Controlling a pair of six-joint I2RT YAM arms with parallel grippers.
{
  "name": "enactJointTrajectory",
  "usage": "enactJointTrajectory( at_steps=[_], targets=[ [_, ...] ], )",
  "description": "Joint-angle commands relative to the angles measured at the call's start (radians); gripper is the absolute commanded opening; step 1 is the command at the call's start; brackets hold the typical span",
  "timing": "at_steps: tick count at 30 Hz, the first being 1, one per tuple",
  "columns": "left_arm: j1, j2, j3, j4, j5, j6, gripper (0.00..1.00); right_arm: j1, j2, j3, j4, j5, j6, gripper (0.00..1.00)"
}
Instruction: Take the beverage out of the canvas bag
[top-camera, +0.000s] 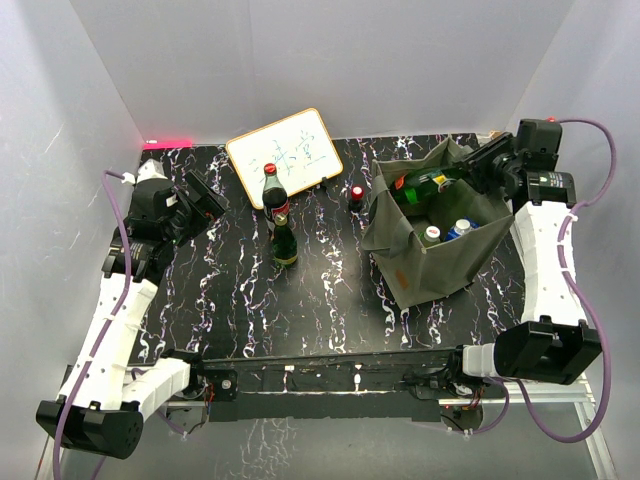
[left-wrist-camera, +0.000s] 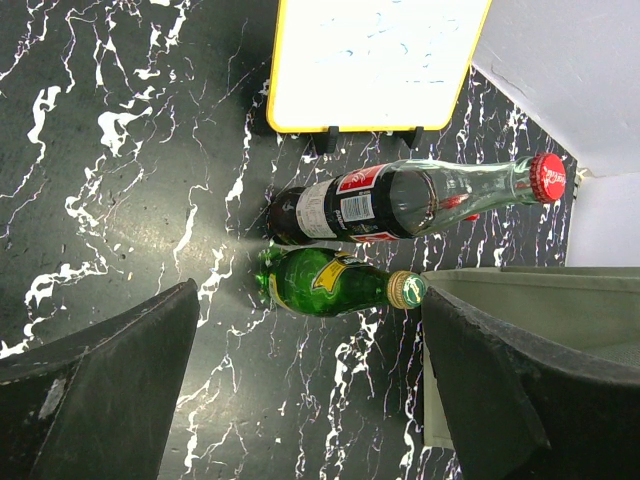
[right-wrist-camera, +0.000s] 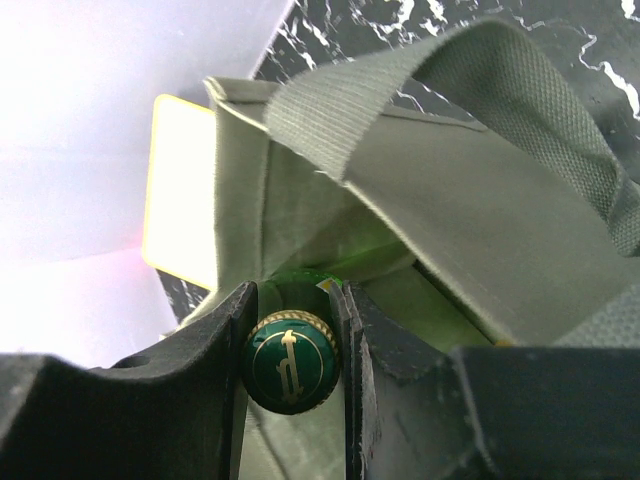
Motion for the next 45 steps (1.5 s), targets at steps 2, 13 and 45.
enactJointTrajectory(
  at_steps=[2, 13, 45],
  targets=[
    [0.004, -0.010, 0.027, 0.021, 0.022, 0.028, 0.91, -0.045, -0.069, 0.177, 0.148, -0.078, 0.162, 0.08],
    [0.004, -0.007, 0.038, 0.023, 0.035, 0.052, 0.91, -0.053, 0.009, 0.359, 0.197, -0.235, 0.201, 0.08],
    [0.003, -0.036, 0.117, -0.022, 0.012, 0.146, 0.91, 0.889, 0.148, 0.269, 0.184, 0.054, -0.013, 0.08]
  ],
)
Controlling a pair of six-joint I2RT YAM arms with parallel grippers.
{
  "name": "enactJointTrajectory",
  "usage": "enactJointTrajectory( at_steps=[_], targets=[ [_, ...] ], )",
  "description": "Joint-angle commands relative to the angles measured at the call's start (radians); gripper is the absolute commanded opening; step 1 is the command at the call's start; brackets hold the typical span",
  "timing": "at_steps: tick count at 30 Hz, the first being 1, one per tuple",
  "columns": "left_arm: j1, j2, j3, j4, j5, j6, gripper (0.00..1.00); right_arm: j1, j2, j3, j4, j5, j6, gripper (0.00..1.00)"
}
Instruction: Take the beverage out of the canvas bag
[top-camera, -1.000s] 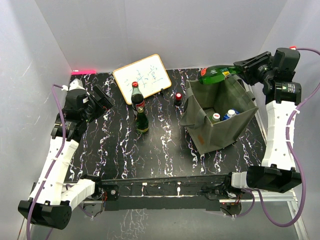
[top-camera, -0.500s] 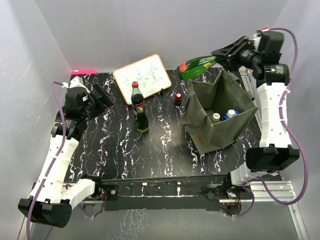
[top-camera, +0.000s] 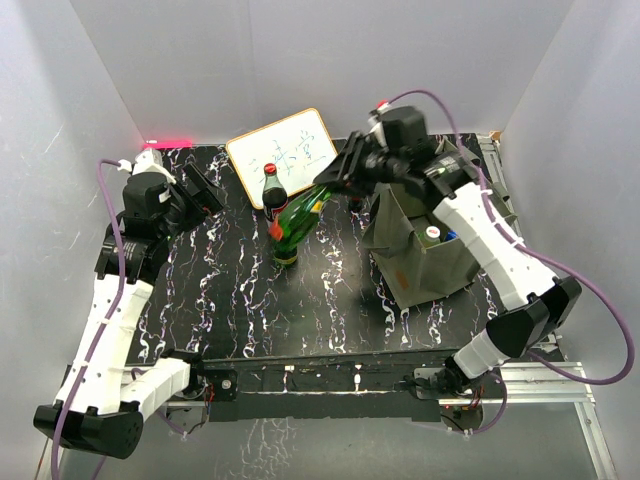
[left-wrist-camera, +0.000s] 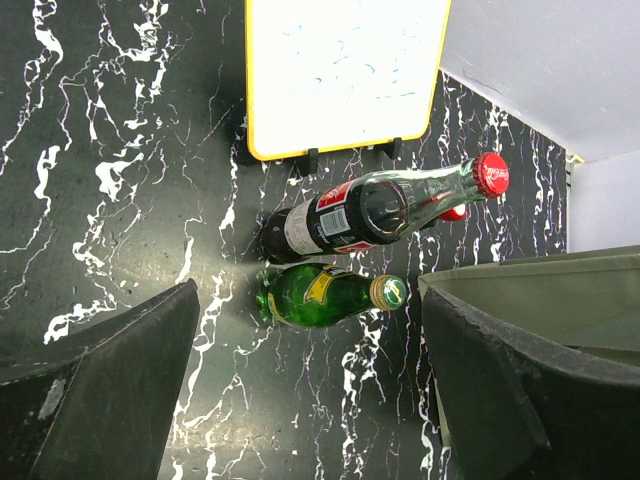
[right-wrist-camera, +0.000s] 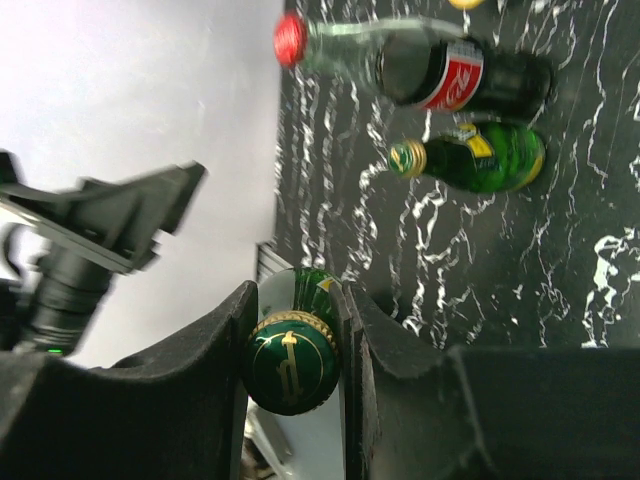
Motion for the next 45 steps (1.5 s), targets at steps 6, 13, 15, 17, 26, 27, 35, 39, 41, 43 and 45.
enactJointTrajectory(
  at_steps=[6, 13, 15, 17, 26, 27, 35, 39, 41, 43, 45],
  targets=[
    [0.003, -0.050, 0.059, -0.048, -0.014, 0.058, 0.91, 0.352, -0.013, -0.095, 0.225, 0.453, -0.214, 0.08],
    [0.002, -0.063, 0.062, -0.045, -0.010, 0.065, 0.91, 0.510, -0.004, -0.226, 0.363, 0.716, -0.413, 0.08],
    [0.001, -0.063, 0.061, -0.040, -0.004, 0.070, 0.91, 0.529, -0.014, -0.295, 0.434, 0.768, -0.458, 0.08],
    [-0.004, -0.064, 0.055, -0.041, -0.007, 0.078, 0.91, 0.537, -0.026, -0.355, 0.513, 0.806, -0.488, 0.08],
    [-0.082, -0.037, 0.084, -0.064, -0.093, 0.170, 0.93, 0.541, 0.007, -0.439, 0.679, 0.948, -0.559, 0.08],
    [-0.091, -0.033, 0.090, -0.066, -0.108, 0.185, 0.94, 0.541, 0.014, -0.441, 0.695, 0.956, -0.567, 0.08],
    [-0.138, -0.042, 0.071, -0.056, -0.137, 0.222, 0.94, 0.541, 0.069, -0.452, 0.758, 1.003, -0.567, 0.08],
    [-0.155, -0.046, 0.071, -0.052, -0.159, 0.245, 0.95, 0.541, 0.082, -0.463, 0.763, 1.028, -0.562, 0.08],
    [-0.164, -0.047, 0.067, -0.049, -0.165, 0.249, 0.95, 0.539, 0.092, -0.470, 0.776, 1.032, -0.562, 0.08],
    [-0.171, -0.048, 0.062, -0.046, -0.163, 0.248, 0.95, 0.538, 0.105, -0.466, 0.777, 1.035, -0.562, 0.08],
    [-0.177, -0.048, 0.060, -0.045, -0.162, 0.251, 0.95, 0.539, 0.115, -0.462, 0.782, 1.037, -0.563, 0.08]
  ],
)
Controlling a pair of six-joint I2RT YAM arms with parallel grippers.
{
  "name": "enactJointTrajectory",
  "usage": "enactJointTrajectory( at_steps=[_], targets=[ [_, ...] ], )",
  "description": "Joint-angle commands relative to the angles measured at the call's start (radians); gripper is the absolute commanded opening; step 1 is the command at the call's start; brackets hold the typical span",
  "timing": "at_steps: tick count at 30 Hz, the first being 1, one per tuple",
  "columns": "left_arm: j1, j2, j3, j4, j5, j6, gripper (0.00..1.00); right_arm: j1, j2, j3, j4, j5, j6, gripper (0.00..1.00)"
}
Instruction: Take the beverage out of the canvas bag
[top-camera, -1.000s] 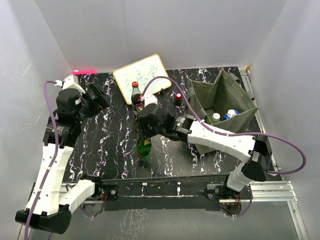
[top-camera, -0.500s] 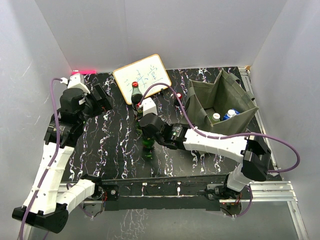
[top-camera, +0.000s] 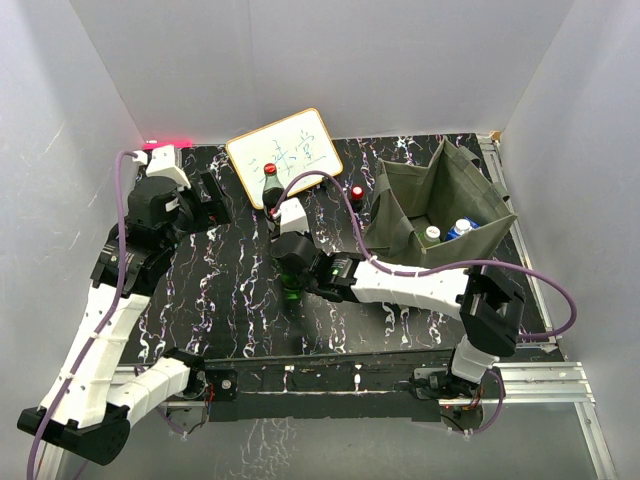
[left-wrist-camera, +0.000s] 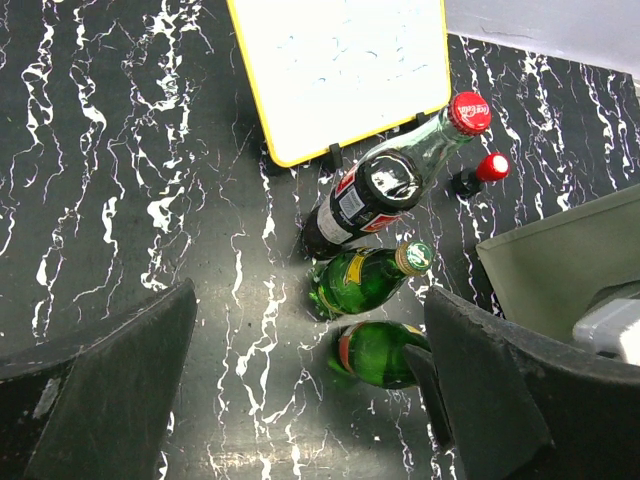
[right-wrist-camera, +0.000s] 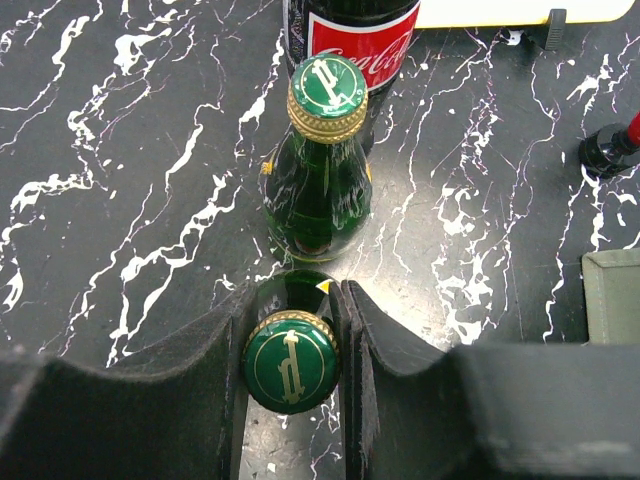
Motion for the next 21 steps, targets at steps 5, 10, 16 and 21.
enactJointTrajectory(
  at_steps=[5, 10, 16, 21],
  targets=[
    [-0.027, -0.024, -0.003, 0.010, -0.038, 0.028, 0.95, 0.000, 0.021, 0.052, 0.195, 0.091, -0.010, 0.08],
    [-0.034, -0.024, -0.010, 0.015, -0.037, 0.028, 0.95, -0.001, 0.033, 0.051, 0.192, 0.103, -0.014, 0.10],
    [-0.040, -0.024, -0.022, 0.027, -0.036, 0.028, 0.95, 0.000, 0.018, 0.059, 0.152, 0.059, -0.018, 0.44],
    [-0.046, -0.015, -0.026, 0.035, -0.036, 0.027, 0.95, 0.000, 0.011, 0.117, 0.057, 0.030, -0.014, 0.73]
  ],
)
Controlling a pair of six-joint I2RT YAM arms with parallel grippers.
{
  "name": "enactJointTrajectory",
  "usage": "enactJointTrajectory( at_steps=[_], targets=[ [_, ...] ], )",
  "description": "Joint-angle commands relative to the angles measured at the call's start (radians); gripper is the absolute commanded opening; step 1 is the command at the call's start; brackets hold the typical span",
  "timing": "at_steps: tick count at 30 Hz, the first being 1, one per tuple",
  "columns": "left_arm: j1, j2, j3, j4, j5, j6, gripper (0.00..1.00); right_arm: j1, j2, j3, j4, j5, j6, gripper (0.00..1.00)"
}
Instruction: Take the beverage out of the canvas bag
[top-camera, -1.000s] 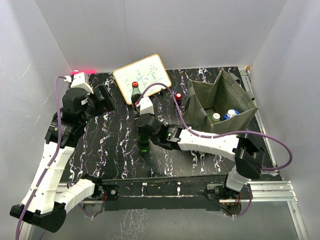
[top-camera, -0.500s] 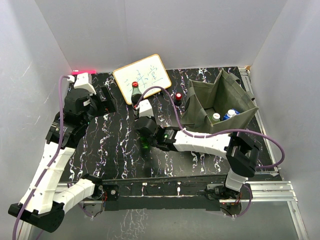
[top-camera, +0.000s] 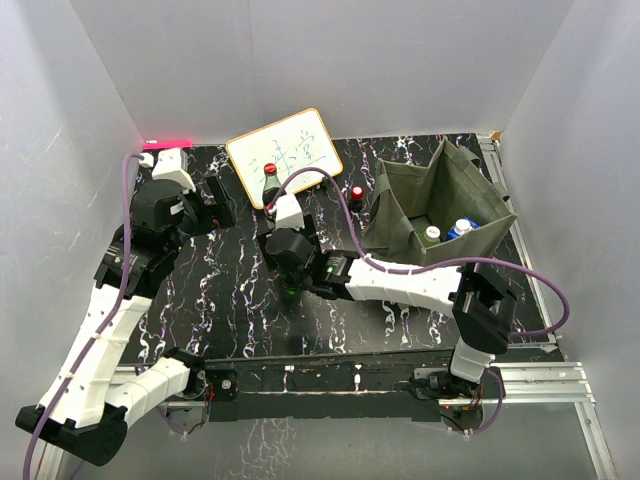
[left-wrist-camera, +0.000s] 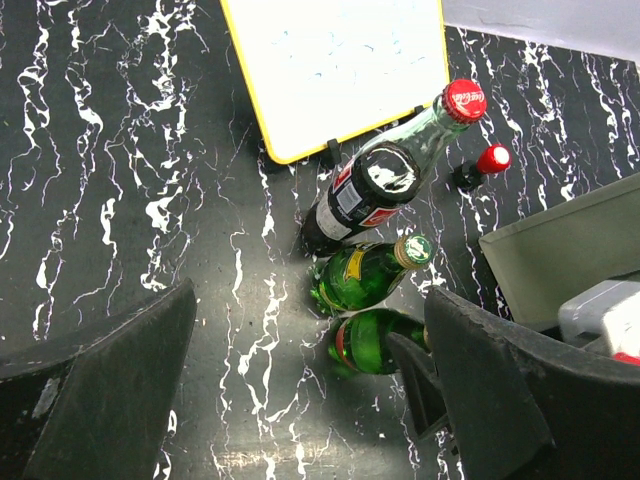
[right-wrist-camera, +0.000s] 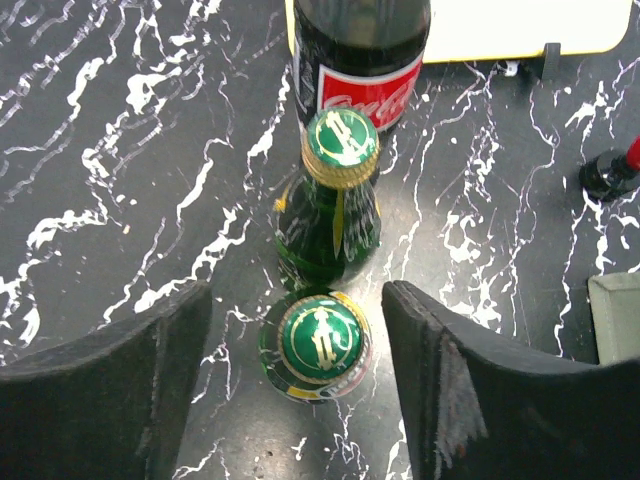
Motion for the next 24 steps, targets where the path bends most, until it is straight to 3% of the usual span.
enactJointTrajectory(
  at_steps=[1, 6, 10, 14, 19, 24],
  targets=[
    [-0.011, -0.001, 0.002, 0.017, -0.014, 0.012, 0.95, 0.000, -0.040, 0.108, -0.023, -0.006, 0.000, 0.74],
    [-0.010, 0.030, 0.020, 0.018, -0.007, 0.009, 0.95, 0.000, -0.120, 0.129, -0.150, -0.111, 0.054, 0.79],
    [-0.002, 0.056, 0.041, 0.006, -0.021, 0.007, 0.95, 0.001, -0.262, 0.043, -0.232, -0.265, 0.078, 0.80],
    [0.002, 0.096, 0.062, -0.003, -0.027, -0.002, 0.95, 0.001, -0.441, -0.050, -0.387, -0.307, 0.138, 0.80],
    [0.002, 0.143, 0.086, -0.025, -0.026, -0.034, 0.95, 0.000, -0.696, -0.073, -0.544, -0.239, 0.172, 0.79],
    [0.003, 0.175, 0.073, -0.029, -0.024, -0.107, 0.95, 0.000, -0.725, 0.096, -0.749, -0.072, 0.137, 0.81]
  ],
)
